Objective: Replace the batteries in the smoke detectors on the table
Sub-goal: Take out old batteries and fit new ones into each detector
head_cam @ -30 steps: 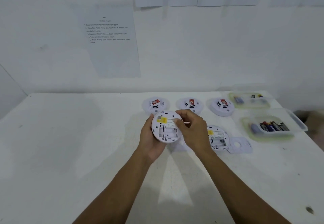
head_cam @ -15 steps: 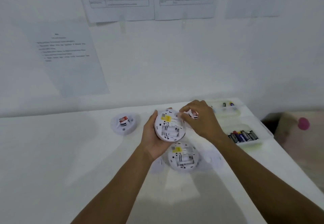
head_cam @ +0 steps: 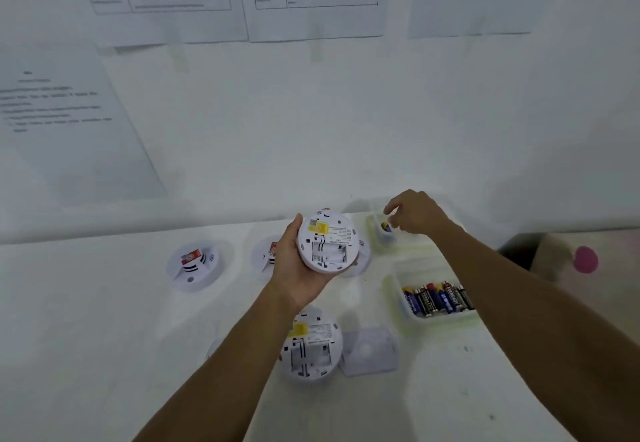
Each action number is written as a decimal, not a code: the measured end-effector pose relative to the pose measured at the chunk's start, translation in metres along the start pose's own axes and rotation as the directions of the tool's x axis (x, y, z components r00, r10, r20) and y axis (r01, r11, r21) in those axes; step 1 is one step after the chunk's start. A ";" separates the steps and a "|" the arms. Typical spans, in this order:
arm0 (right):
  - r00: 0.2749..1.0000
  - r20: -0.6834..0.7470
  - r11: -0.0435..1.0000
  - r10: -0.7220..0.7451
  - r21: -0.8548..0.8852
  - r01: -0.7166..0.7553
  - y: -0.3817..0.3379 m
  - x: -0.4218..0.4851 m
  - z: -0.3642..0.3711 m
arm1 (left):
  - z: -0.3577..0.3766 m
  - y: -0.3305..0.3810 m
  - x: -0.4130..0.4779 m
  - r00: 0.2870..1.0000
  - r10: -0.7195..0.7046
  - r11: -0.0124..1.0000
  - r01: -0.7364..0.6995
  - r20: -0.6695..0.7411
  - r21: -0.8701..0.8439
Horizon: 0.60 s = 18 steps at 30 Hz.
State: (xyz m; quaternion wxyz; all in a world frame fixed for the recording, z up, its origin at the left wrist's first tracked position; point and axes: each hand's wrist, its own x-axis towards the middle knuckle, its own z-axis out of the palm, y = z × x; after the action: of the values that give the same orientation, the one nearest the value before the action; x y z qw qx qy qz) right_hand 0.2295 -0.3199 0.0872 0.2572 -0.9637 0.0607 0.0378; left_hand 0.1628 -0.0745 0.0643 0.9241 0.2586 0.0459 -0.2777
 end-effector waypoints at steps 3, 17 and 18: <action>0.998 0.061 0.997 0.028 -0.078 -0.023 0.004 0.016 0.006 | 0.000 -0.003 0.006 1.000 0.003 1.000 -0.003 -0.008 0.015; 1.000 0.024 0.949 0.005 0.315 -0.013 0.007 0.009 -0.005 | 0.003 -0.004 0.012 0.999 0.017 1.000 -0.017 -0.028 -0.007; 1.000 -0.012 0.920 -0.013 0.392 0.016 0.004 0.002 -0.010 | 0.003 -0.004 0.012 0.999 0.019 1.000 -0.019 -0.031 -0.010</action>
State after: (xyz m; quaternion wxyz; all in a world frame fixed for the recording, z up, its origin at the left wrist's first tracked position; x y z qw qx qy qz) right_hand 0.2318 -0.3286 0.0932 0.4450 -0.8933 0.0611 0.0187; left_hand 0.1704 -0.0845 0.0629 0.9271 0.2585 0.0591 -0.2648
